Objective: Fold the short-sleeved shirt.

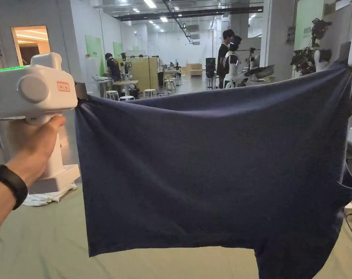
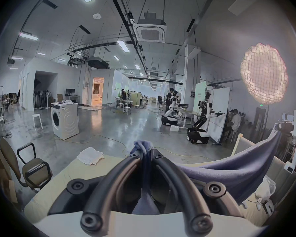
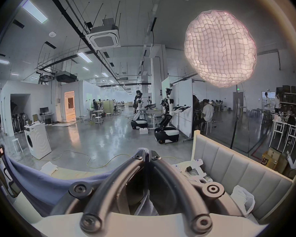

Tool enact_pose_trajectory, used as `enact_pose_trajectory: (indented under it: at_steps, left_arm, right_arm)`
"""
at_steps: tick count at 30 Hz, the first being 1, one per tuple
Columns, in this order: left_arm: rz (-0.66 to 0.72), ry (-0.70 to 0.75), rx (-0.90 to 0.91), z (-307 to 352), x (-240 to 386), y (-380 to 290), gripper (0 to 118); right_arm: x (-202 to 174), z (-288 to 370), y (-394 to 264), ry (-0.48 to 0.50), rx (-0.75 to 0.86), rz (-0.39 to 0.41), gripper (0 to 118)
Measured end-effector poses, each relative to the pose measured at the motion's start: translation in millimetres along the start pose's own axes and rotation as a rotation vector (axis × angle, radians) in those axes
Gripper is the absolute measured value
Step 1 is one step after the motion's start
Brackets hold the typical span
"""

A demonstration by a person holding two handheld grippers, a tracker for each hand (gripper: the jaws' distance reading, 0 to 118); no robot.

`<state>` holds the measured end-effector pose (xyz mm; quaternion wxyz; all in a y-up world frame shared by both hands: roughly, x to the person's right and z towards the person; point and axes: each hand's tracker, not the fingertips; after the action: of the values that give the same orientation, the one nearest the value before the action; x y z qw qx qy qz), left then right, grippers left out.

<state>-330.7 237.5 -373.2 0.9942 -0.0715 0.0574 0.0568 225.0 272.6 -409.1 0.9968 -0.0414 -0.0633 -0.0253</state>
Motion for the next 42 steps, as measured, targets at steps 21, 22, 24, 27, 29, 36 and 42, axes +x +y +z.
enact_pose_trajectory:
  at_steps: [21, 22, 24, 27, 29, 36, 42]
  left_arm:
    - [0.032, -0.025, -0.303, -67.8, 9.3, -203.9, 9]
    - [0.041, -0.036, -0.316, -57.2, 7.0, -214.5, 9]
    - [0.047, -0.065, -0.32, -35.7, 2.3, -229.4, 9]
    - [0.077, -0.121, -0.333, 11.4, -8.1, -255.0, 9]
    - [0.093, -0.133, -0.323, 35.1, -23.4, -280.1, 9]
    - [0.17, -0.172, -0.401, 159.5, -50.5, -386.1, 9]
    - [0.095, -0.152, -0.593, 218.1, -54.5, -454.6, 9]
  right_arm:
    - [15.9, -54.9, -176.4, 0.026, -0.286, 0.017, 3]
    - [20.3, -39.6, -189.6, 0.021, -0.289, 0.004, 3]
    - [31.7, -22.1, -206.2, 0.042, -0.311, 0.001, 3]
    - [51.5, 26.2, -237.2, 0.071, -0.312, 0.009, 3]
    - [65.7, 59.8, -258.9, 0.078, -0.324, 0.0, 3]
    - [114.6, 189.7, -361.0, 0.098, -0.453, -0.152, 3]
    - [132.2, 258.6, -442.1, 0.014, -0.623, -0.114, 3]
